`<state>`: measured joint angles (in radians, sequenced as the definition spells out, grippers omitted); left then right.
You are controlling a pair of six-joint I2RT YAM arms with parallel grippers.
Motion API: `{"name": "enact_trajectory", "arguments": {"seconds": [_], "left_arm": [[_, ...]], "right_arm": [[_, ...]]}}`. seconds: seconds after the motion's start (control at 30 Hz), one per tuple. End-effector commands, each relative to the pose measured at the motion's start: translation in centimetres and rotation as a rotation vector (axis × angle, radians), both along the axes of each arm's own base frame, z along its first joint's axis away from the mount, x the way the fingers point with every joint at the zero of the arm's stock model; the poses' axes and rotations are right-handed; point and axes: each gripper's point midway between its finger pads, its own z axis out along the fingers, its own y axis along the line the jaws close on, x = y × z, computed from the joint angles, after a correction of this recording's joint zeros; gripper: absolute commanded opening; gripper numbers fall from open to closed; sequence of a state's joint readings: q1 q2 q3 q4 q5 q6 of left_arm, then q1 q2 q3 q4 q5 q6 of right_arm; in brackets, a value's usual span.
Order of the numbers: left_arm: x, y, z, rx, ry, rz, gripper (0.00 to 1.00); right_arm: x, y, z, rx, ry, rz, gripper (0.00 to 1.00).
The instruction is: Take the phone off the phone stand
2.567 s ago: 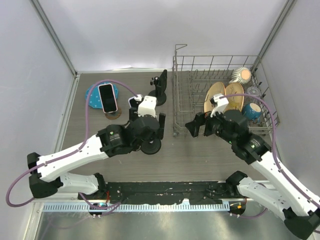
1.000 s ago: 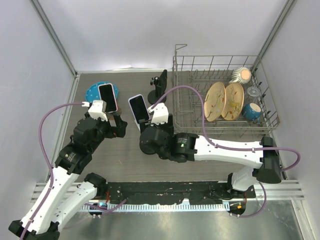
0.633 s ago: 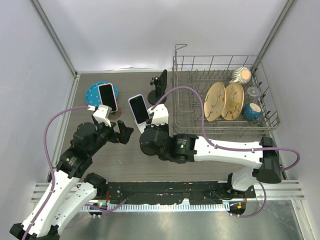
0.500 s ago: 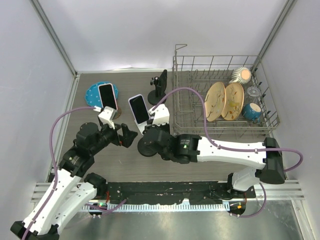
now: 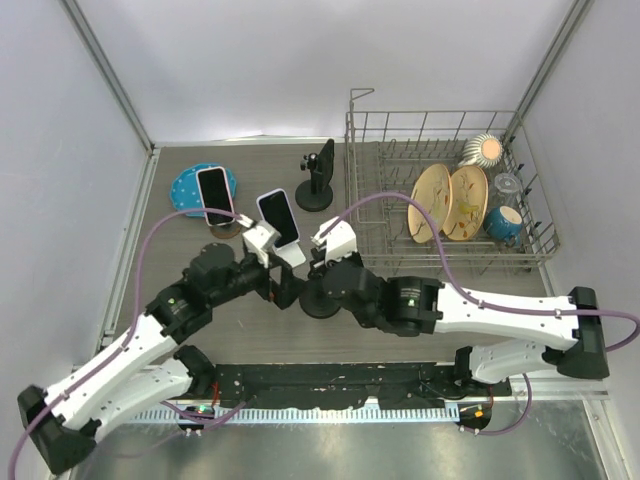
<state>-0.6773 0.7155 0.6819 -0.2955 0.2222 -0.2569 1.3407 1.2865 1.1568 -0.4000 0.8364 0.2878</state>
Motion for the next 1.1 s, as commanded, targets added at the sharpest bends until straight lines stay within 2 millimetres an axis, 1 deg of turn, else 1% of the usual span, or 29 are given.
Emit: {"name": "enact_trajectory", "arguments": {"seconds": [0.0,0.03,0.07,0.1,0.17,0.2,0.23,0.3,0.33,0.37,0.4,0.43,0.47,0.5,0.57,0.6,0.67,0.7,0.77,0.8,0.87,0.9,0.97,1.0,1.07], "left_arm": [[0.0,-3.4,2.0,-0.021,-0.115,-0.007,1.00],[-0.6,-4.5,2.4,-0.033,-0.154,-0.019,1.00],[-0.2,-4.4,2.3,-0.033,-0.172,0.016,1.00],[0.2,-4.0,1.3,-0.017,-0.180,0.056,1.00],[0.7,-3.8,1.9,-0.057,-0.226,0.083,1.00],[0.8,-3.7,1.0,-0.048,-0.232,0.085,1.00],[1.0,-4.0,1.2,-0.064,-0.251,0.087,1.00],[1.1,-4.2,0.2,-0.034,-0.272,0.069,0.99],[1.2,-4.5,0.3,-0.037,-0.285,0.056,0.99],[1.4,-4.8,-0.2,-0.016,-0.295,0.045,0.99],[1.4,-4.9,-0.6,-0.007,-0.301,0.041,0.98],[1.6,-5.1,-0.3,-0.015,-0.317,0.036,0.97],[1.7,-5.3,-0.8,0.006,-0.330,0.027,0.96],[1.9,-5.5,-0.5,-0.012,-0.347,0.030,0.92],[1.8,-6.0,-0.4,-0.024,-0.362,0.011,0.89],[1.9,-6.2,-0.3,-0.040,-0.374,0.006,0.86],[1.8,-6.5,-0.8,-0.043,-0.379,-0.007,0.82],[2.0,-6.6,-0.8,-0.047,-0.389,0.000,0.77],[2.2,-6.6,-1.4,-0.034,-0.391,0.006,0.71],[2.3,-6.6,-1.3,-0.036,-0.398,0.008,0.65],[2.4,-6.8,-1.9,-0.026,-0.396,0.001,0.58],[2.3,-6.9,-1.8,-0.035,-0.401,-0.005,0.50],[2.2,-6.9,-2.4,-0.031,-0.397,-0.007,0.42],[2.3,-6.9,-2.1,-0.045,-0.406,-0.005,0.32],[2.1,-6.8,-2.4,-0.049,-0.404,-0.005,0.21]], "right_arm": [[0.2,-1.4,3.5,0.103,-0.090,0.008,0.01],[0.1,-1.9,3.1,0.110,-0.088,0.012,0.01],[0.1,-1.9,3.1,0.122,-0.087,0.015,0.01],[-0.1,-1.9,2.9,0.125,-0.079,0.028,0.01],[-0.3,-2.1,2.7,0.126,-0.075,0.043,0.01],[-0.4,-2.1,2.5,0.121,-0.073,0.048,0.01],[-0.4,-2.2,2.0,0.108,-0.072,0.052,0.01],[-0.4,-2.4,2.2,0.114,-0.075,0.048,0.01],[-0.4,-2.5,2.2,0.114,-0.075,0.046,0.01],[-0.4,-2.3,2.2,0.112,-0.075,0.048,0.01],[-0.4,-2.3,2.4,0.116,-0.076,0.050,0.01],[-0.4,-2.1,2.4,0.115,-0.076,0.056,0.01],[-0.5,-2.0,2.5,0.119,-0.076,0.061,0.01],[-0.4,-1.9,2.3,0.115,-0.076,0.063,0.01],[-0.5,-1.6,2.4,0.120,-0.075,0.074,0.01],[-0.5,-1.5,2.4,0.121,-0.072,0.077,0.01],[-0.6,-1.3,2.3,0.115,-0.070,0.086,0.01],[-0.6,-1.2,2.4,0.117,-0.070,0.089,0.01],[-0.7,-1.0,2.3,0.115,-0.067,0.096,0.01],[-0.7,-0.9,2.4,0.118,-0.066,0.102,0.01],[-0.8,-0.7,2.4,0.120,-0.063,0.107,0.01],[-0.8,-0.6,2.4,0.120,-0.061,0.110,0.01],[-0.8,-0.6,2.4,0.121,-0.061,0.110,0.01],[-0.7,-0.6,2.3,0.119,-0.062,0.105,0.01],[-0.6,-0.6,2.3,0.127,-0.067,0.098,0.01]]}}
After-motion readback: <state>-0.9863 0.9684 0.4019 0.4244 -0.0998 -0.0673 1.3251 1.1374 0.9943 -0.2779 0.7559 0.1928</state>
